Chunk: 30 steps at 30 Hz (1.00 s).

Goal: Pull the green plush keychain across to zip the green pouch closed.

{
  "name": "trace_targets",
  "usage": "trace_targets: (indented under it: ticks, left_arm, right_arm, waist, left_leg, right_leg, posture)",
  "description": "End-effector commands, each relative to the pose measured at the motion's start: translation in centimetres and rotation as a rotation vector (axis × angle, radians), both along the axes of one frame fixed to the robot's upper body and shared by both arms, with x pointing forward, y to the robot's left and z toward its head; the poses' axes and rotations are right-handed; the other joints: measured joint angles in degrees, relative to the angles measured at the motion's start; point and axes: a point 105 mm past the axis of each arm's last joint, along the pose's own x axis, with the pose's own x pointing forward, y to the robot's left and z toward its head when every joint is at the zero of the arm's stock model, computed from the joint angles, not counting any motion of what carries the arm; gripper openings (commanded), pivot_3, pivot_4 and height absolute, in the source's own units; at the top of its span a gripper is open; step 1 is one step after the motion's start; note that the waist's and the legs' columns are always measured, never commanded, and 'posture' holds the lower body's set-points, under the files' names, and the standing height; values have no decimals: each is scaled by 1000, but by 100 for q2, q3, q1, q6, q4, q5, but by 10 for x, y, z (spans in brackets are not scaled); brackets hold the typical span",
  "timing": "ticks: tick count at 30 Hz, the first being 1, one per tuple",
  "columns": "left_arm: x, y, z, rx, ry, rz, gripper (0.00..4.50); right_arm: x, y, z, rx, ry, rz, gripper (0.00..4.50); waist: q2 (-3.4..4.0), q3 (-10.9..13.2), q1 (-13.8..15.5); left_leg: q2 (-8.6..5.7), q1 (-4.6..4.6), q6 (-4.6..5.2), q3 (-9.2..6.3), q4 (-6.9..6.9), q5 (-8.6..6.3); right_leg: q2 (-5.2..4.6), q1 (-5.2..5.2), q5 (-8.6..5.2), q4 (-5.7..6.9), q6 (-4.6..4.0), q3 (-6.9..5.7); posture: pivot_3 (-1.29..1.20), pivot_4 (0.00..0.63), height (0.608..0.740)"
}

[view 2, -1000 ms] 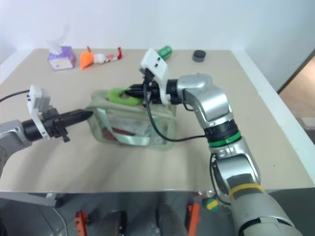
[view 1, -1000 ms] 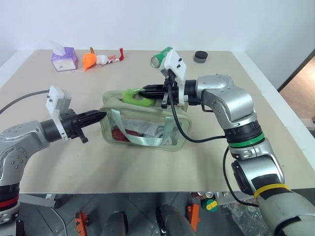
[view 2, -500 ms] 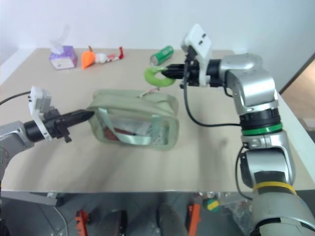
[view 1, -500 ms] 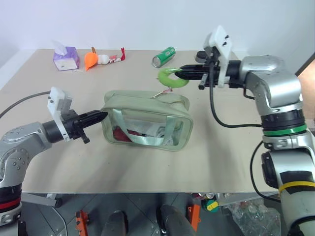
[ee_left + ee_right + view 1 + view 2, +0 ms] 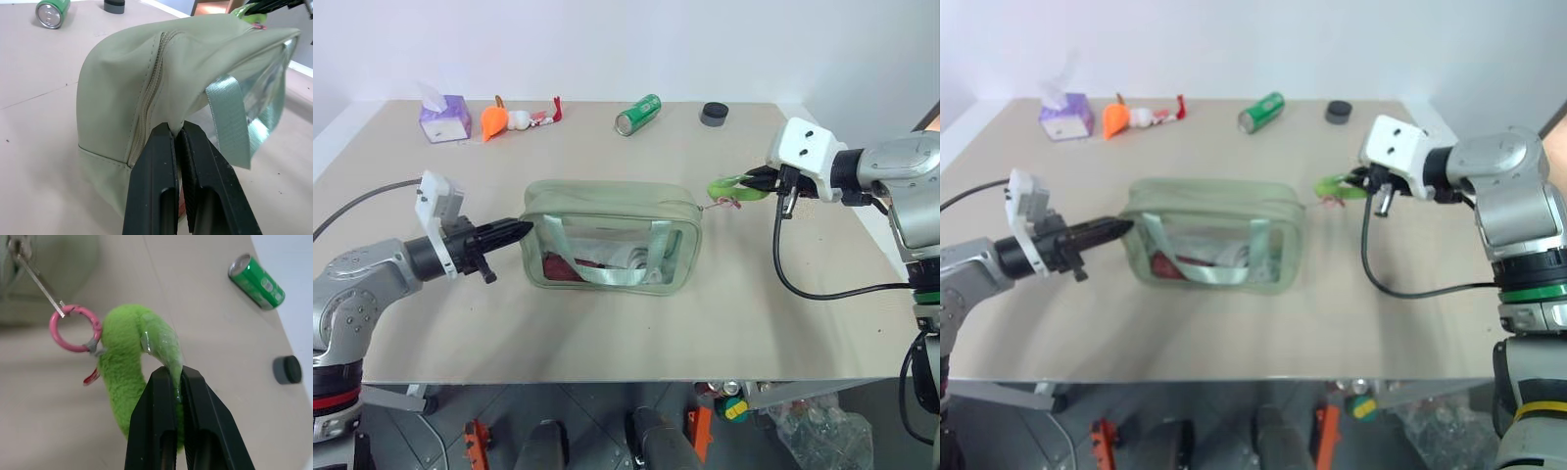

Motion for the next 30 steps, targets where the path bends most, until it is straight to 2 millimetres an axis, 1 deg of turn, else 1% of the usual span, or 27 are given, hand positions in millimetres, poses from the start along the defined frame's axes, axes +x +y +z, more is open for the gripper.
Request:
trace_targets:
  ticks: [1,3,6,8,9,11,13,16,19,24,26,27,28,30]
  left_arm:
    - [1,2,1,1,-4,4,0]
    - [2,2,1,0,-3,7,0]
    - [2,2,1,-4,-4,7,0]
    - [1,1,1,-6,-4,6,0]
    - [2,1,1,-8,-4,6,0]
    - [1,1,1,-8,-3,5,0]
    - [1,1,1,-6,-1,3,0]
    - [-1,1,2,-7,0,3,0]
    - [-2,2,2,-10,3,5,0]
    - [-4,2,2,-17,7,15,0]
    - [-4,3,1,-18,10,18,0]
    - [-4,3,0,-20,11,21,0]
    - [-4,4,0,-22,13,24,0]
    - [-5,4,0,-27,14,26,0]
  right_arm:
    - [-5,-19,-3,-108,-20,-56,26]
    - [-8,-7,-18,-105,20,-15,26]
    - [-12,11,-57,-140,103,44,26]
    - [-19,29,-87,-168,166,108,26]
    - [-22,38,-98,-173,188,141,26]
    - [-25,49,-115,-187,219,182,26]
    - [-22,52,-122,-217,219,190,26]
    - [-13,50,-127,-296,184,192,26]
    - [-15,54,-133,-348,187,250,26]
    - [-6,63,-120,-259,152,238,26]
    - [-8,68,-111,-143,183,236,26]
    - [-11,71,-99,-6,223,236,26]
    - [-17,72,-85,146,280,247,341]
    - [-25,70,-66,314,342,281,815]
  waist:
    - [-1,-1,14]
    - [-1,-1,13]
    - [-2,-1,8]
    - [-2,-1,5]
    - [-2,-2,4]
    - [-2,-1,-2]
    - [-1,-1,-13]
    - [-6,-4,-26]
    - [-7,-5,-29]
    - [-9,-6,-69]
    - [-9,-6,-73]
    - [-8,-6,-75]
    - [-8,-5,-75]
    - [-5,-3,-55]
  left_leg:
    - [0,-2,0,-1,0,0]
    - [0,-3,0,0,0,0]
    - [0,-1,0,-1,0,0]
    - [1,3,0,-2,0,0]
    - [2,7,0,-3,1,0]
    - [3,8,-2,-4,4,1]
    - [3,9,-4,-2,7,2]
    - [7,14,-4,-1,19,2]
    - [8,19,-4,0,28,3]
    - [19,33,-4,3,32,3]
    - [21,40,-4,3,32,3]
    - [21,41,-3,3,31,3]
    - [22,41,-3,3,31,4]
    - [21,35,-2,0,31,4]
  right_leg:
    - [-1,0,-1,-1,1,-2]
    - [-1,0,-2,-1,2,1]
    - [-1,1,-2,0,2,1]
    - [2,3,-1,2,1,1]
    - [3,5,-1,2,0,0]
    - [6,5,1,6,-1,1]
    - [7,5,5,7,1,3]
    - [10,12,10,7,2,3]
    - [14,16,17,7,-1,3]
    - [28,25,28,8,-10,7]
    - [32,29,29,9,-13,9]
    - [34,28,30,10,-14,9]
    - [34,28,30,10,-14,10]
    - [34,27,30,11,-12,10]
  posture:
    - [0,150,740]
    - [0,150,740]
    - [0,150,740]
    - [0,150,740]
    - [0,150,740]
    - [0,150,740]
    - [0,150,740]
    - [0,150,740]
    - [0,150,740]
    - [0,150,740]
    - [0,150,740]
    - [0,150,740]
    - [0,150,740]
    - [0,150,740]
